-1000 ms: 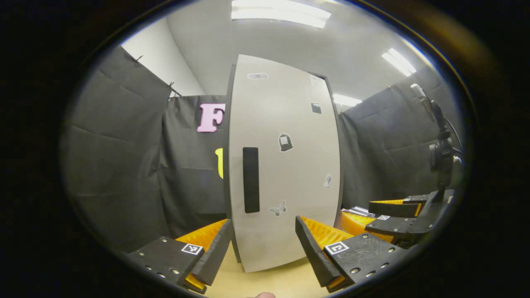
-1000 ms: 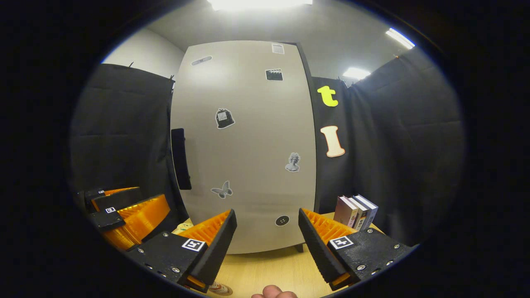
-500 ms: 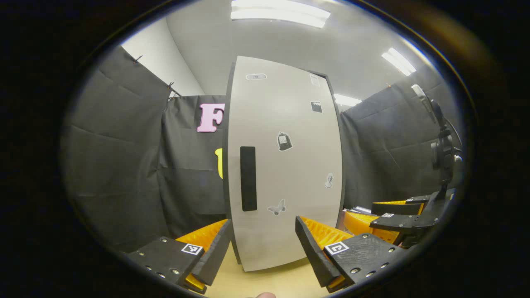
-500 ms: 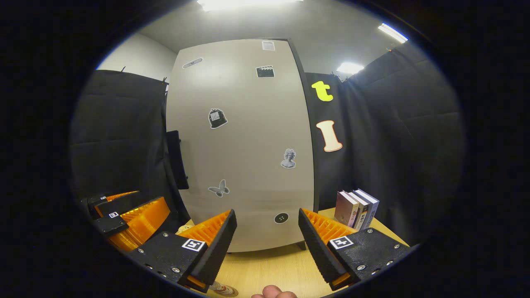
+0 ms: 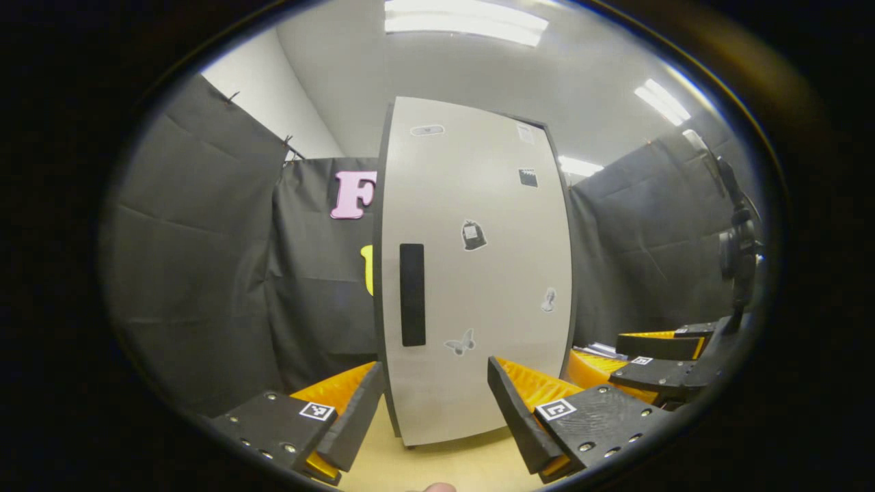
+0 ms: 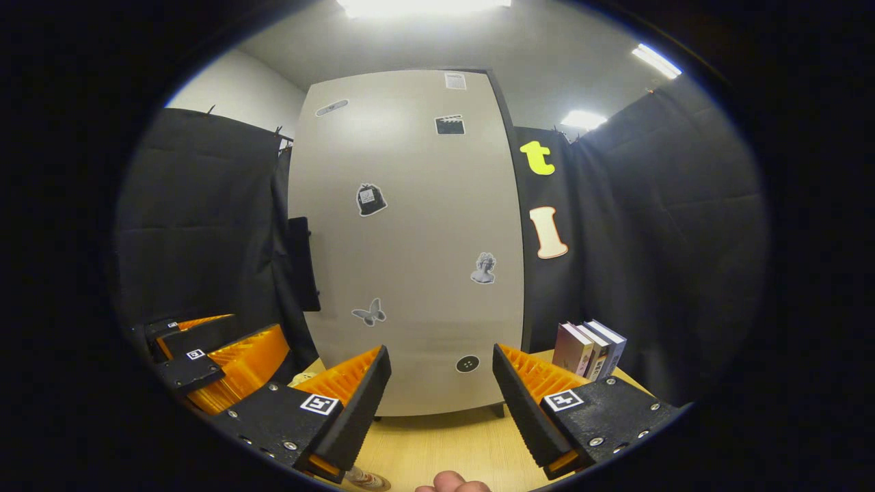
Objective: Open the cabinet door with the right hand, grasp the bottle in the cabinet with the left hand and place it on the coaster, then close the cabinet door with the right hand.
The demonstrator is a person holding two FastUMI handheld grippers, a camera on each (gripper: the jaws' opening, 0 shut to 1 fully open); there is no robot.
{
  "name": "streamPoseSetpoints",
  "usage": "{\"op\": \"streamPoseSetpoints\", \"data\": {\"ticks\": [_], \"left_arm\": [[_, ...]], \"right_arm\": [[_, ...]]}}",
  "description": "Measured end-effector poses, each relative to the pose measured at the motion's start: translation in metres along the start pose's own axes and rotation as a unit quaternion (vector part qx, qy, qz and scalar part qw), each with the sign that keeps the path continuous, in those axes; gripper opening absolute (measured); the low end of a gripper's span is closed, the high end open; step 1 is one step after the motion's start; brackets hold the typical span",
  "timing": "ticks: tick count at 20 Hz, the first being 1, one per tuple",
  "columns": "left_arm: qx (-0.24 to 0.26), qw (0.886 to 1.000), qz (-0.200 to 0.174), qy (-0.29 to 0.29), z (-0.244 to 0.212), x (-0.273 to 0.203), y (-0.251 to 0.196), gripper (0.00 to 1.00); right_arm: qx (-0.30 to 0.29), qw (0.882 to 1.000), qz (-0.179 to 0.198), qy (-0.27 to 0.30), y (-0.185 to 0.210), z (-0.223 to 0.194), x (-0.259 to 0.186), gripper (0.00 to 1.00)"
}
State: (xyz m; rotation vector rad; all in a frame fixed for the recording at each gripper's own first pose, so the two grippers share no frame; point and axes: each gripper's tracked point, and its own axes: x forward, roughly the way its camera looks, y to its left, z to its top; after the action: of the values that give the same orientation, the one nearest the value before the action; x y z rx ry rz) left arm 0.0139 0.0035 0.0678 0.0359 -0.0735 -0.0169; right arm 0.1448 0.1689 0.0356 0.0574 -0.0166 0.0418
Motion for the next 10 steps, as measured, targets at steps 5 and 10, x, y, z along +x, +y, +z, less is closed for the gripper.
{"op": "streamPoseSetpoints", "data": {"ticks": [5, 10], "left_arm": [[-0.006, 1.000, 0.006, 0.006, -0.003, 0.000, 0.003, 0.89], [-0.001, 1.000, 0.016, 0.012, -0.006, 0.001, 0.008, 0.91]], "right_arm": [[-0.004, 1.000, 0.002, -0.016, 0.002, 0.006, -0.003, 0.93], [-0.006, 0.999, 0.009, -0.038, 0.008, 0.016, -0.005, 0.93]]}}
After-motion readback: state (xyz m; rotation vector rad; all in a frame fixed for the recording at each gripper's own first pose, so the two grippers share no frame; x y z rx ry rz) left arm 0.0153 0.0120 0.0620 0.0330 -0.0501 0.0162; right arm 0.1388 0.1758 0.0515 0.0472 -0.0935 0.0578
